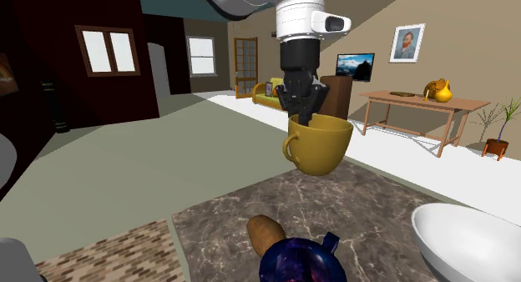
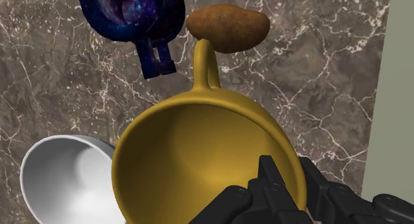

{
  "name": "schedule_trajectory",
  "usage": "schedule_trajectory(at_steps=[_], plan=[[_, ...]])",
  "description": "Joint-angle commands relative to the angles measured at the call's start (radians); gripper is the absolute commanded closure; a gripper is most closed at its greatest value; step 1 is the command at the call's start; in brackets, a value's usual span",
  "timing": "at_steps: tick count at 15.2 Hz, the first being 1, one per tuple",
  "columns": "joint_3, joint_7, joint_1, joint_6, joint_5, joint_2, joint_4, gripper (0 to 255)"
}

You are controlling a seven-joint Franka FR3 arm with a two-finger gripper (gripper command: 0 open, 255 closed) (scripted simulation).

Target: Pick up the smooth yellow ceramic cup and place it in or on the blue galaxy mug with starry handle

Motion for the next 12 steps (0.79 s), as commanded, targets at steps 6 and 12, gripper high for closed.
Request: schedule_trajectory(at_steps=[6, 12], plan=[[-0.010, -0.025, -0.007, -0.074, 0.000, -0.039, 0.037, 255], [-0.078, -0.133, -0.054, -0.098, -0.025, -0.192, -0.080, 255]])
